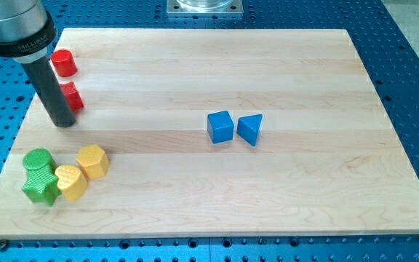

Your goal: Move the red star into the red circle

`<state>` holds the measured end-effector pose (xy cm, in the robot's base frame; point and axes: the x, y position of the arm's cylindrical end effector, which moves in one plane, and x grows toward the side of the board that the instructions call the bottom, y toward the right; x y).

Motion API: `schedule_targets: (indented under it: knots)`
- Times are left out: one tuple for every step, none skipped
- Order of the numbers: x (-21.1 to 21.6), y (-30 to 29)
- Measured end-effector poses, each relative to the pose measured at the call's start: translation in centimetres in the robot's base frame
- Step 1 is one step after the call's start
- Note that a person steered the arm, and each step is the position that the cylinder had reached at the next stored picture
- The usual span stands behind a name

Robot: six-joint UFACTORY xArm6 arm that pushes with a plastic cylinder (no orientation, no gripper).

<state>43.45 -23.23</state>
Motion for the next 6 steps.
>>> schedule_targets:
  knots:
    - [-2.6, -0.1]
    - [-5.5, -1.3]
    - [-7.1, -2.2]
    - [-7.4, -2.9]
    - [-9.0, -3.1]
    - [-11.4, -3.1]
